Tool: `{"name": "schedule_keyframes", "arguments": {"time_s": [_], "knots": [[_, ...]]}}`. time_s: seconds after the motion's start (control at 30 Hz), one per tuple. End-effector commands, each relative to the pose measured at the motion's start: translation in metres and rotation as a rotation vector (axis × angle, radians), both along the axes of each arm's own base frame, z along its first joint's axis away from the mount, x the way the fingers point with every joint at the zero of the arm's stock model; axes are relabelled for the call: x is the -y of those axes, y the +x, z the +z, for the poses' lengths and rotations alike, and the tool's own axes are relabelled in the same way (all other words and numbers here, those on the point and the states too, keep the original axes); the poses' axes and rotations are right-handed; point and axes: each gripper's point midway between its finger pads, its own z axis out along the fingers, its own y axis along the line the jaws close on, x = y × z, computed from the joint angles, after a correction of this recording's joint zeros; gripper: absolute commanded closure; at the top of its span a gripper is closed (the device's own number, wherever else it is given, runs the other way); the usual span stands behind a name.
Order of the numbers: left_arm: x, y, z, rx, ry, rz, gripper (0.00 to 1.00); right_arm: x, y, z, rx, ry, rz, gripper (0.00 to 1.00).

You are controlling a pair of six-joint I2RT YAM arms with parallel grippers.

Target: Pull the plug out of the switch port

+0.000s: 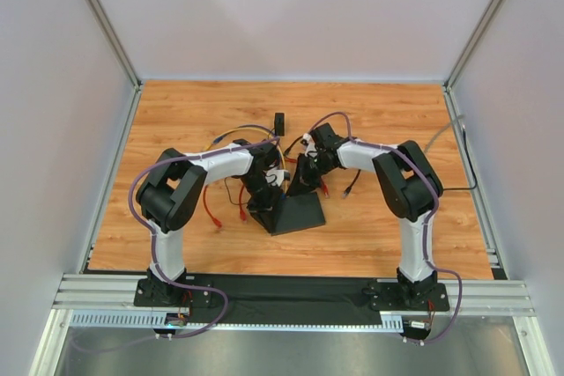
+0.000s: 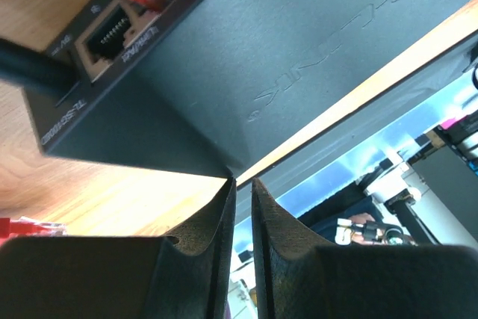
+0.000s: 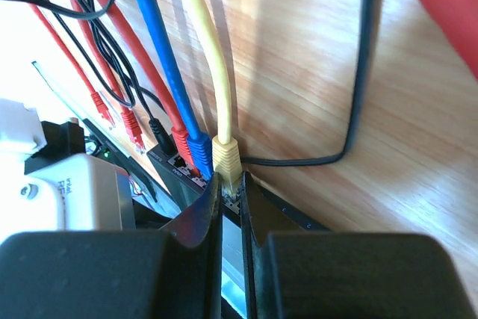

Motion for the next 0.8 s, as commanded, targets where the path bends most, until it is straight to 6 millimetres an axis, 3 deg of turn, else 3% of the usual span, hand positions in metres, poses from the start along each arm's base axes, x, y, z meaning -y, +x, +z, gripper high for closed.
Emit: {"name": "schedule_keyframes", "arguments": {"time_s": [0.0,0.1,0.23,0.53,0.77], "knots": [[-0.008,0.017,-0.011,0.109,0.058,-0.054,0.78,0.009,-0.006,0.013,0.027,0.001,-0.01,1.0],[-0.003,0.026,0.001,0.142,0.042,-0.055,0.77,0.009,-0.033,0.007,-0.019,0.034,-0.007,1.0],[0.007,0.03,0.01,0.149,-0.001,-0.031,0.77,0.005,-0.04,0.012,-0.006,0.063,-0.014,1.0],[0.008,0.025,-0.004,0.103,0.012,-0.017,0.77,-0.001,-0.046,0.011,-0.03,0.114,-0.04,1.0],[0.002,0.027,-0.016,0.105,0.049,-0.038,0.76,-0.001,-0.056,0.01,-0.092,0.107,0.044,0.99]]}}
